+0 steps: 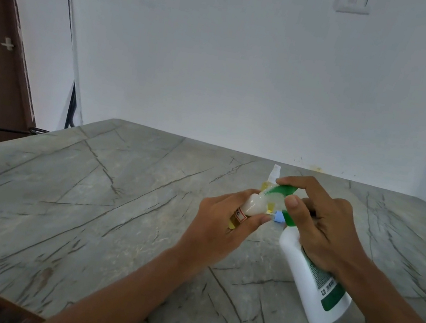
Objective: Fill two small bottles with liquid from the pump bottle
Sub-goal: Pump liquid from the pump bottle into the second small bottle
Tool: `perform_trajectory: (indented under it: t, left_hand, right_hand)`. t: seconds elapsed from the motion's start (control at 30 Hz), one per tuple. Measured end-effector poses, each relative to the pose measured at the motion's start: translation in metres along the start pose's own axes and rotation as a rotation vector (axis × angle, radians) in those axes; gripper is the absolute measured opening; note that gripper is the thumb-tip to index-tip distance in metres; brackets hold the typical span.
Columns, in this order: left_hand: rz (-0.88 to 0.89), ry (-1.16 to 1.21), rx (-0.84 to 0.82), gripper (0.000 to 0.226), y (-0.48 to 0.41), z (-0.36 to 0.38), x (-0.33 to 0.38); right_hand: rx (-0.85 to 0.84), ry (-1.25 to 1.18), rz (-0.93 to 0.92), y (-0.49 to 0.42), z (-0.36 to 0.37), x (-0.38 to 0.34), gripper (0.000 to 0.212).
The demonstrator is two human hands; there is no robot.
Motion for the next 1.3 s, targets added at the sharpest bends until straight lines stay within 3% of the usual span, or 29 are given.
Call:
perform_trajectory:
  t: [0.37, 0.63, 1.3]
  left_hand:
    - [0.05, -0.028, -0.033, 0.047, 0.0033, 0.0064, -0.0005]
    - [0.023, -0.009, -0.01, 0.04, 0.0008, 0.0027, -0.0023]
    - [0.065, -0.042, -0.043, 0.045, 0.0031, 0.009, -0.0024]
  right_hand:
    - [0.011, 0.037, 0.054, -0.0021, -0.0023, -0.001, 0.031]
    - [-0.005, -0.03, 0.029, 0.0001, 0.0009, 0.0001, 0.054]
    - [0.037, -0.034, 0.055, -0.0019, -0.0033, -0.0013, 0.063]
Point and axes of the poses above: each hand's wrist, its own y-axis away from the middle knuckle, its own z-axis out of the palm, x = y × z, the point moved 6 cm from there along -y, towards the middle knuckle, and after that the axes turned 10 degrees about -x, right-handed, at the moved point
